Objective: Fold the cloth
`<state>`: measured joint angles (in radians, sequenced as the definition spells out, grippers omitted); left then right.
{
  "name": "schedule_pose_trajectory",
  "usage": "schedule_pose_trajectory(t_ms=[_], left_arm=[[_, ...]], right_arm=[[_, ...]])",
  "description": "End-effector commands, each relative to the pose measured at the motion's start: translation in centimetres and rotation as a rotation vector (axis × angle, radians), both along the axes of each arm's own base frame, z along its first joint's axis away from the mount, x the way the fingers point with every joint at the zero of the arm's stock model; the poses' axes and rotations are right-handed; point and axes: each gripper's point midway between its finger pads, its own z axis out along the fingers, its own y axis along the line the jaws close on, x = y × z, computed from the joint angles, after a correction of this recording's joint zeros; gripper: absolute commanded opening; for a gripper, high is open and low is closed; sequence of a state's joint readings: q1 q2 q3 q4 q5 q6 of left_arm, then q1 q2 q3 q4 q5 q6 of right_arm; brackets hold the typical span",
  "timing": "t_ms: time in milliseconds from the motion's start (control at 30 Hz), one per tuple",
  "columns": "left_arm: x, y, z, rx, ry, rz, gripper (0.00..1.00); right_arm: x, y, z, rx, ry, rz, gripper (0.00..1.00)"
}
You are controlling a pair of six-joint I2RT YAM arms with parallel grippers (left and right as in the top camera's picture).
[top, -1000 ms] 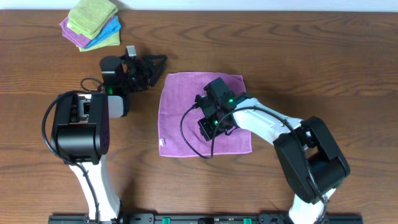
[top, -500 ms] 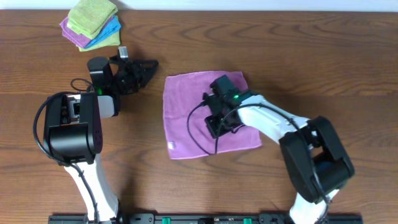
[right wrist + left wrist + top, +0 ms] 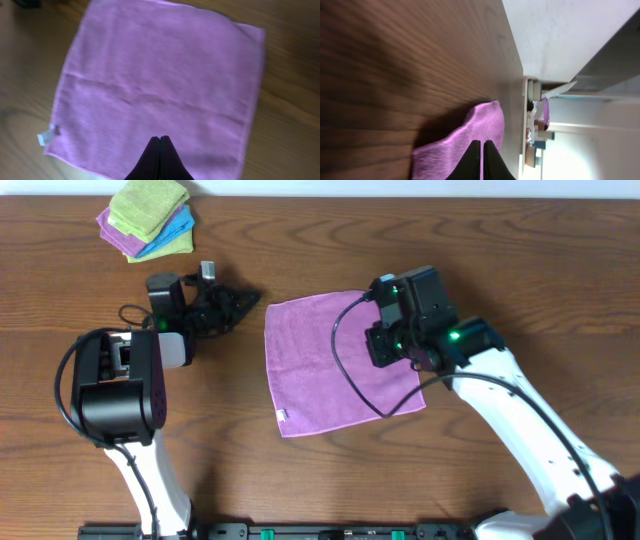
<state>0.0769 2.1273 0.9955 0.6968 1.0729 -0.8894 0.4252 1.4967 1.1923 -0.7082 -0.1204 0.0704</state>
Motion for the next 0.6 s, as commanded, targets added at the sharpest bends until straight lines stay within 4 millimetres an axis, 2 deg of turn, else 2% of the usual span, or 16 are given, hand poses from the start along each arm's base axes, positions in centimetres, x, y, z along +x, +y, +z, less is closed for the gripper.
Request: schedule_pose_trajectory(t_ms=[0, 100, 200, 300, 433, 567], left_arm=[[0.1, -1.4, 4.0, 0.049, -0.122, -0.036, 0.06], [-0.4, -1.5, 4.5, 0.169, -0.131, -0.013, 0.06], [-1.3, -0.9, 4.9, 0.337, -0.124, 0.019, 0.06], [-2.8, 0.1, 6.3, 0.475, -0.129, 0.033, 0.06], [-6.0, 1.8, 6.2, 0.652, -0.036, 0.050, 0.05], [-10.6, 2.2, 5.3, 0.804, 0.109, 0.017, 0.06]], right_arm=[[0.4, -3.0, 1.0, -0.101, -0.049, -0.066, 0.02], [-0.4, -4.3, 1.4, -0.093, -0.020, -0.088, 0.01], [-0.8, -5.6, 2.1, -0.091, -0.020, -0.118, 0.01], [-1.4, -7.4, 3.0, -0.097, -0.020, -0.152, 0.01], [-2.8, -10.1, 2.8, -0.115, 0.038, -0.203, 0.02], [-3.7, -11.6, 2.1, -0.073, 0.098, -0.207, 0.02]])
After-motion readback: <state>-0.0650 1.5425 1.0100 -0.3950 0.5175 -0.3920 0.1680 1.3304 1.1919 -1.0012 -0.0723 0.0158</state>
